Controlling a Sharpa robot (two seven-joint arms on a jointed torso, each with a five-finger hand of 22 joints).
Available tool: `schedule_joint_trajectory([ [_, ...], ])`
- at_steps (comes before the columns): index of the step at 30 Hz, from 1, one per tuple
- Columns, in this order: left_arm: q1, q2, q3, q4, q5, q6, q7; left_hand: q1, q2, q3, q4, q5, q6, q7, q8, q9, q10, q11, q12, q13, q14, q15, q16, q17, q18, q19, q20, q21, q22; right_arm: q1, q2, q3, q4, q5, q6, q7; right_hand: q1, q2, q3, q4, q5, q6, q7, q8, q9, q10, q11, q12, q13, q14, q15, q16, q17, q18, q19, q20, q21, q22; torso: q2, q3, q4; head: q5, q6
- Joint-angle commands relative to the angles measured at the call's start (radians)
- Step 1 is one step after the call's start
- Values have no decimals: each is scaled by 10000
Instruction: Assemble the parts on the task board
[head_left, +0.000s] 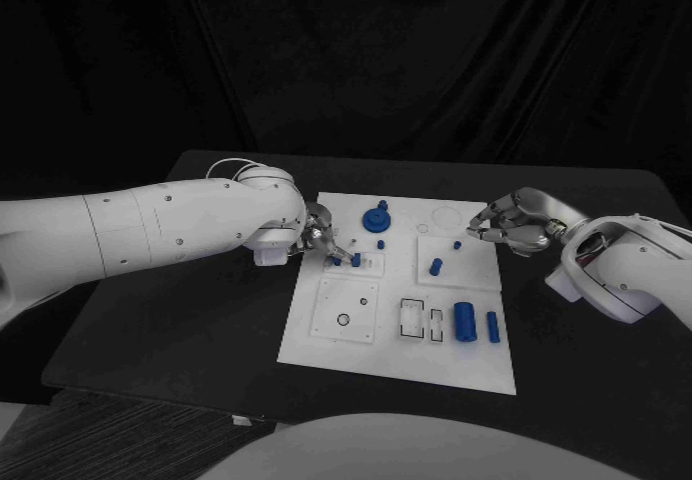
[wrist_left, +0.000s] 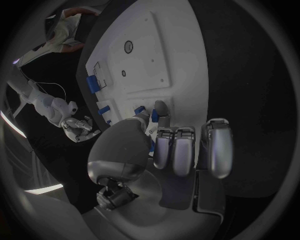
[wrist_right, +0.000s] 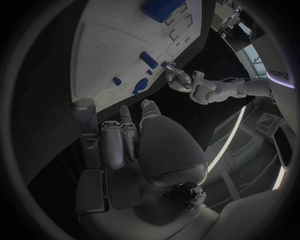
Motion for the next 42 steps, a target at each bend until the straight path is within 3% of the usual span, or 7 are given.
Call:
schedule_joint_trajectory([
  [1, -67, 0, -29, 12, 22, 208, 51, -315, 10, -360, 71, -207, -777, 105, 4, 276, 1043, 14, -7, 2551, 1091, 20, 102, 2641, -310, 320, 50, -112, 2289, -38, 0, 6, -10, -48, 76, -155, 445, 190, 170, 5, 313, -46, 15, 48, -121, 190, -114, -174, 732, 88, -54, -180, 1027, 302, -88, 26, -204, 1035, 1, -1, 2, -2, 1],
  [27, -72, -57, -28, 84, 19, -91, 127, -453, 126, -761, 14, -211, -736, 33, 485, 880, 1043, -28, -7, 2551, 1091, -8, 102, 2641, -329, 363, 34, -16, 2317, -73, 7, 6, -46, -48, 133, -181, 470, 181, 186, 4, 327, -56, 20, 41, -126, 177, -111, -181, 722, 79, -53, -192, 1015, 310, -107, 27, -248, 1025, 2, 2, 1, 6, 1],
  [42, -72, -84, -26, 163, 18, -266, 147, -311, 196, -855, 14, -196, -450, -79, 711, 890, 1043, -111, -7, 2551, 1091, -72, 102, 2641, -349, 415, -16, 87, 2345, -79, 26, 7, -86, -48, 175, -189, 483, 175, 194, 4, 334, -68, 21, 34, -130, 174, -112, -182, 720, 79, -53, -191, 1016, 310, -109, 27, -249, 1025, -2, 2, 2, -3, 1],
])
